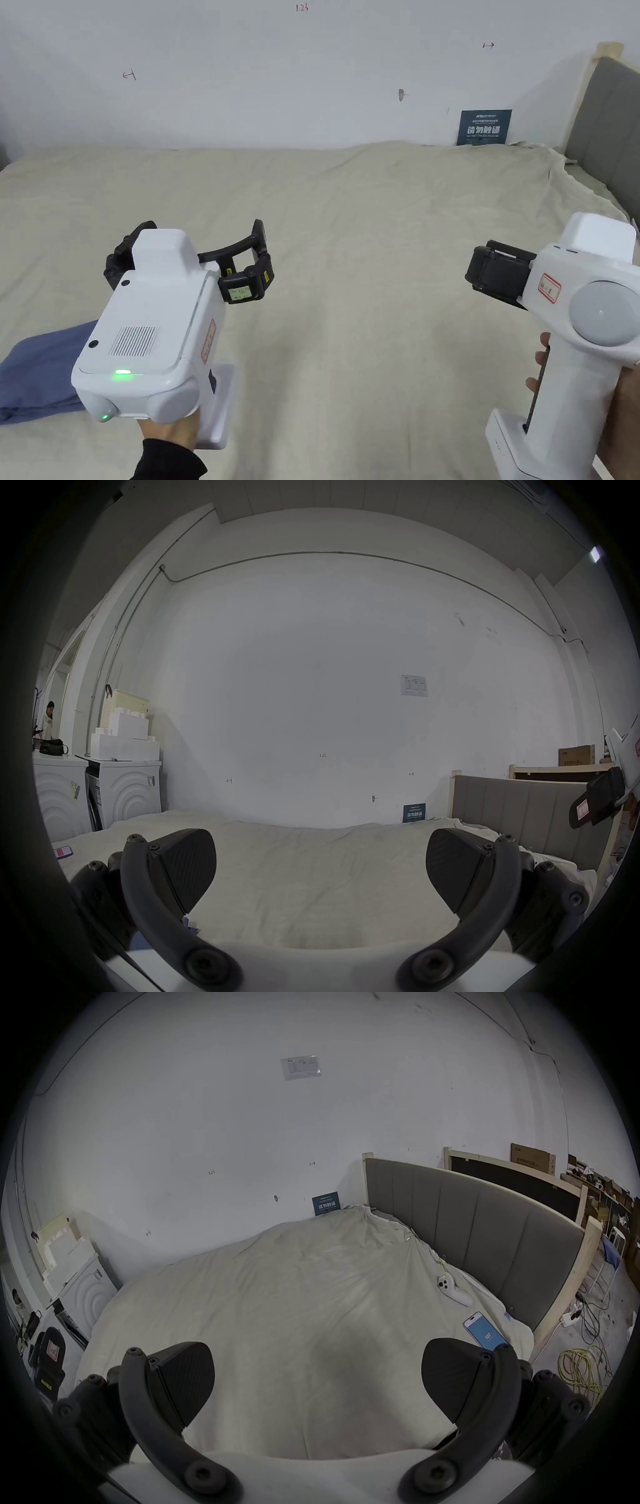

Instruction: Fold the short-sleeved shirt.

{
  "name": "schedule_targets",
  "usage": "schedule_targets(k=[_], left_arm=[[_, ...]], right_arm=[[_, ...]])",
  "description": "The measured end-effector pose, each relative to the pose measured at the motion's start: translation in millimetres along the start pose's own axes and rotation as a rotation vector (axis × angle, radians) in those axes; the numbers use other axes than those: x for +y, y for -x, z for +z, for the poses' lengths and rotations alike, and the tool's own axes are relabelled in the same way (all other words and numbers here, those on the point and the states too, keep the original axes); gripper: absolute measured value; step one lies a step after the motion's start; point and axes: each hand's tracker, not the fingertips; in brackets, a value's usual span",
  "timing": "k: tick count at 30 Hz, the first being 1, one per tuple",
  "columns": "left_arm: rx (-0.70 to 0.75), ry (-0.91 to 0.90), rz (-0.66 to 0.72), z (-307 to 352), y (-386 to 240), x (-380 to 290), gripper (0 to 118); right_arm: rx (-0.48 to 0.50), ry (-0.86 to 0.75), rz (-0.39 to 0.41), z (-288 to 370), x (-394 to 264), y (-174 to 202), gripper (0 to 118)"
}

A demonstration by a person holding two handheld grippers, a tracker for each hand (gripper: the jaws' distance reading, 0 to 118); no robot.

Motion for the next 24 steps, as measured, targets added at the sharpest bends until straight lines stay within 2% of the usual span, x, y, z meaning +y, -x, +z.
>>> schedule_targets(k=[11,13,16,21,24], left_arm=[[-0.001,-0.008,-0.005,-1,-1,1,118],[-0.002,-0.008,-0.005,-1,-2,1,118],[-0.001,-0.008,-0.005,-1,-2,0,118],[-0.003,-0.012,-0.009,0,-2,1,118],[-0.003,-0.014,-0.010,0,-2,1,118]], right_arm=[[-0.003,-0.070,0.106,1,-4,10,117],[-0.007,-0.126,0.127,0,-7,10,117],[0.040,-0.203,0.123,-2,-11,6,117],[0.116,-0.385,0.080,-5,-20,-7,117],[0.110,-0.403,0.145,-8,-21,-8,118]])
